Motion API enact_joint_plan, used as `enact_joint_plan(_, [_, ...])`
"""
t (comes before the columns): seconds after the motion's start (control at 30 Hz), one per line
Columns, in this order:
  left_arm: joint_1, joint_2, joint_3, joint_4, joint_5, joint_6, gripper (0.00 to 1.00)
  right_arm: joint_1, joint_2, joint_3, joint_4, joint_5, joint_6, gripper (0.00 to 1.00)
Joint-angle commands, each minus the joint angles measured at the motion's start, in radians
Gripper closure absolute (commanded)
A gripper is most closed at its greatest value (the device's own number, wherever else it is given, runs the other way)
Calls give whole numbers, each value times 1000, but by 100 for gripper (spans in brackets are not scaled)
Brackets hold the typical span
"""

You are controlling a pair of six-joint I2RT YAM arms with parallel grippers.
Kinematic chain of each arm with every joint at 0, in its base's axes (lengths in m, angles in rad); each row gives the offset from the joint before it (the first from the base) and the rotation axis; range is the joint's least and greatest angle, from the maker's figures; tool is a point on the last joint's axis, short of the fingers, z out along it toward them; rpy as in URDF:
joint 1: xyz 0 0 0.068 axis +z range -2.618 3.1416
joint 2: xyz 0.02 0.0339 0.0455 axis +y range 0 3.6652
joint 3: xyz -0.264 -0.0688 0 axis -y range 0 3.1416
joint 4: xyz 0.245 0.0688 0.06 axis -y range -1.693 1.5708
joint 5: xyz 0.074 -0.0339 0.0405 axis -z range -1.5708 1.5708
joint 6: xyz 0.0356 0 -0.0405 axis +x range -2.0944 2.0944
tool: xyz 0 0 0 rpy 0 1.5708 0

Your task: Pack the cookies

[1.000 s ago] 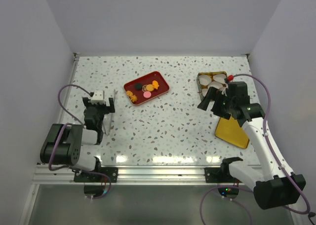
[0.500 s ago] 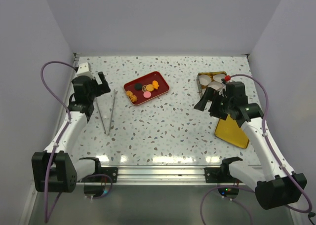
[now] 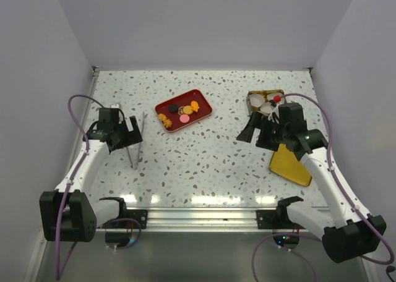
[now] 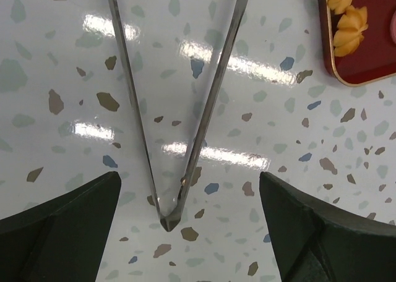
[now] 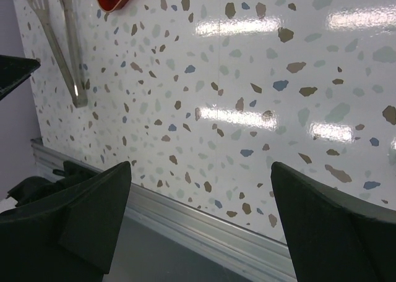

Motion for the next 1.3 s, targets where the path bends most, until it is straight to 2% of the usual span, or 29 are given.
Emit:
enact_joint_plan(0.0, [5,69,18,-76,32,-16,0,9,-23,18,23,-40,-13,1])
enact_joint_plan(0.13, [5,175,24,-89,24,-14,0,11,-40,20,18,-34,-16,1])
enact_joint_plan(0.5, [5,298,9,-17,16,0,0,14,-91,17,-22,-8,-42,1])
enact_joint_plan(0.83, [1,425,27,17,-82,47,0,29,-88,17,-22,11,-56,1])
enact_joint_plan(0.93, [-25,445,29,22,-120,50,5,34,-82,17,-12,15,-59,1])
enact_joint_plan(1.03, [-47,484,36,25,-146,49,17,40,-76,20,-8,18,-60,1])
enact_joint_plan(1.17, [-53,531,47,34,-145,58,44,48,-73,26,-8,28,-70,1])
enact_joint_plan(1.27, [-53,528,55,31,-154,59,55,51,-70,32,-9,38,-77,1])
